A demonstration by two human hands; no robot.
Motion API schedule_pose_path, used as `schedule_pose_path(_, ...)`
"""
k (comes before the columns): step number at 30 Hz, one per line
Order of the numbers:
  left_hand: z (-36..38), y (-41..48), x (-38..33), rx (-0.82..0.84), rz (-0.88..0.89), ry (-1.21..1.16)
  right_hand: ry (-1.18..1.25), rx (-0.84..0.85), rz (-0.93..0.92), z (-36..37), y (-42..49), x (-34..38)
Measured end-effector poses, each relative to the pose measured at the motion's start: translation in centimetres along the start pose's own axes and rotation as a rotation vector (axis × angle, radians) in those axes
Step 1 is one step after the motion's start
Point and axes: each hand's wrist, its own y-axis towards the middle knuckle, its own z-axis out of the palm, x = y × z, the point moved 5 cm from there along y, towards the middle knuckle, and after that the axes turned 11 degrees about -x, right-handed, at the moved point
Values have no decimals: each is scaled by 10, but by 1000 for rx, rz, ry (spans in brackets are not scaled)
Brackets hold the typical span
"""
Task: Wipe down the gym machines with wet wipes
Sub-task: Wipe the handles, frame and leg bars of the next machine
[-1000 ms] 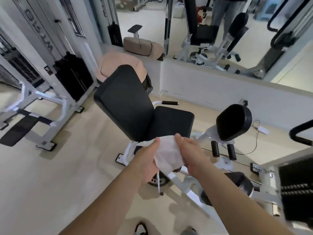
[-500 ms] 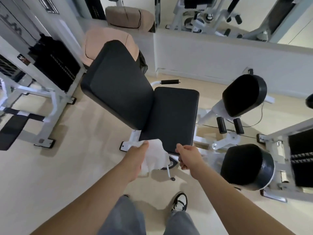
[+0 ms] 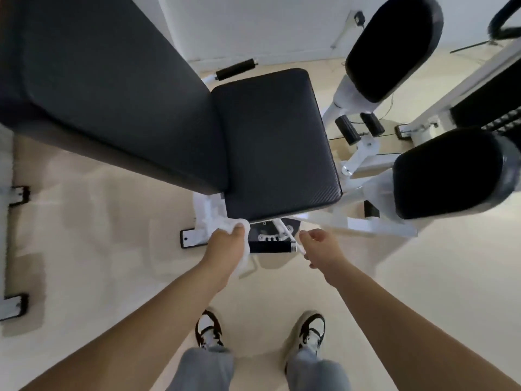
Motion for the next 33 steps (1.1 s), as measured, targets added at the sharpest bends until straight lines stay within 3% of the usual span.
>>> schedule_pose_path(2,12,15,-5,6,176,144,-19,-81,-38,13,7,-14)
schedule_pose_path(6,57,40,0,-121,743,441,15,-123,-128,47,36,-41)
schedule_pose_path(11,128,60,68,-130,1178,621,296,-159,-330,93,71,-61)
schedule_pose_path(15,138,72,76,-263,1224,718,457,-239,-472,100,79,-67)
schedule_pose_path(18,140,75,73,-262,1215,934,556,-251,-569,104,84,-64)
schedule_pose_path(21,135,66,65,-244,1285,965,631,-266,-611,108,88,-64)
schedule_pose_path(23,133,71,56,-145,1275,932,654,-251,-616,108,84,-63)
schedule_pose_path(26,136,96,40,152,1012,873,679,-229,-600,106,75,-61)
schedule_pose_path(27,137,101,37,174,979,871,677,-230,-581,105,71,-61)
schedule_pose_path(28,138,102,37,133,1001,876,665,-233,-565,104,68,-61)
schedule_pose_path(30,132,94,50,-129,1169,821,632,-243,-544,104,64,-62)
schedule_pose_path(32,118,79,81,-367,1289,599,610,-256,-542,104,63,-64)
schedule_pose_path(33,112,74,99,-401,1304,474,594,-267,-546,103,63,-65)
